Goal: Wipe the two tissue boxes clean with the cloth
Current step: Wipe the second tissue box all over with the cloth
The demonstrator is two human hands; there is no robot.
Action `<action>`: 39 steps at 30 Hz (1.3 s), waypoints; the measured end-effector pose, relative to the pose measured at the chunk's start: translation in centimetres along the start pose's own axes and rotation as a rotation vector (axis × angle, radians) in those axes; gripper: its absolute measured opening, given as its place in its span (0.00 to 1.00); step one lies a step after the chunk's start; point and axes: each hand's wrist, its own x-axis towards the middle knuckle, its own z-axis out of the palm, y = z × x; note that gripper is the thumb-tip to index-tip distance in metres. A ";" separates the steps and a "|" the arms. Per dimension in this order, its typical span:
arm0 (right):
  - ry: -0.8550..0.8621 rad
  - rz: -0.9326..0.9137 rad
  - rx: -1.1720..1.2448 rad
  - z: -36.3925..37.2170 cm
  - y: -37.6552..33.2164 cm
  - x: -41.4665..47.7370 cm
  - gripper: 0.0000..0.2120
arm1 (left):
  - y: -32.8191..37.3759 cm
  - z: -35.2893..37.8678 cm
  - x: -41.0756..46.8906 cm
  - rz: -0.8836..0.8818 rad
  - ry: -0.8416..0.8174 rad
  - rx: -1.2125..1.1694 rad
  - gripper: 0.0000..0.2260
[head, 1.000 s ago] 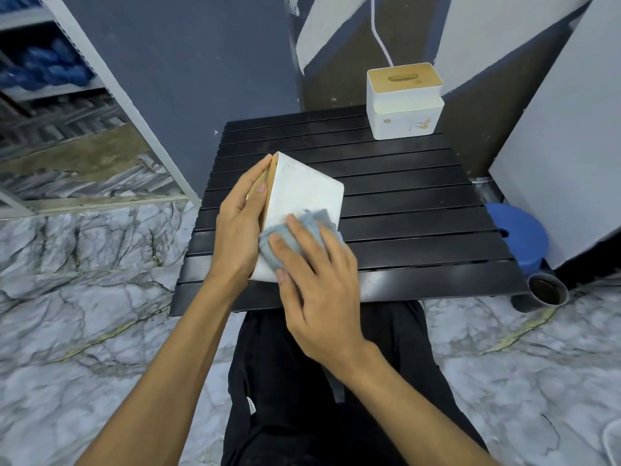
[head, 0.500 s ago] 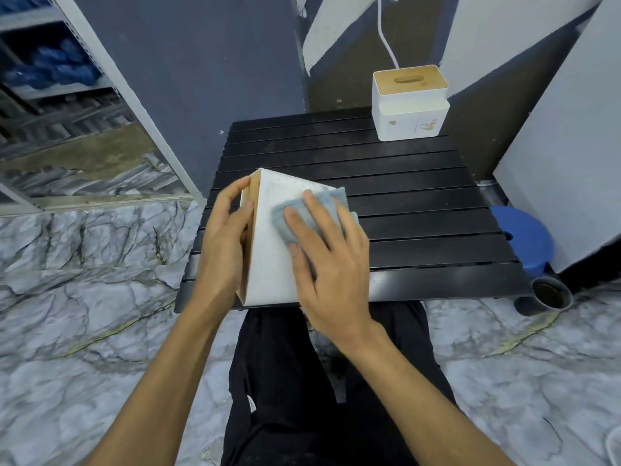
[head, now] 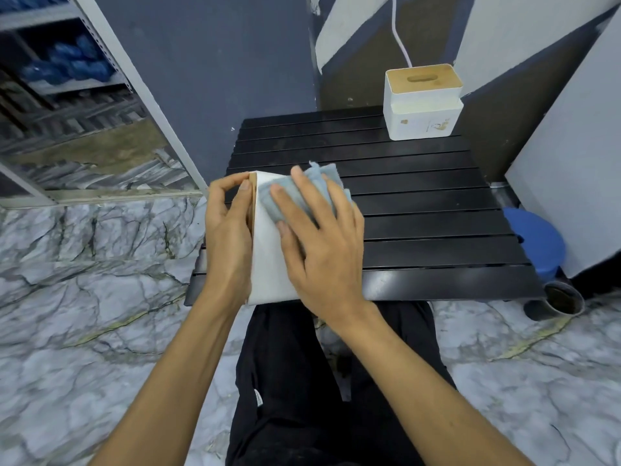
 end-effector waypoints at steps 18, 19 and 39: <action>0.074 -0.020 -0.056 0.9 1.8 1.0 0.17 | -0.9 1.7 1.4 0.080 -0.039 0.048 0.07; 0.080 0.012 -0.052 0.8 1.9 1.1 0.17 | -0.8 1.9 1.5 0.076 -0.044 0.040 0.07; 0.146 0.147 0.040 0.7 3.1 -0.8 0.17 | -0.8 3.3 1.1 0.074 -0.097 0.003 0.07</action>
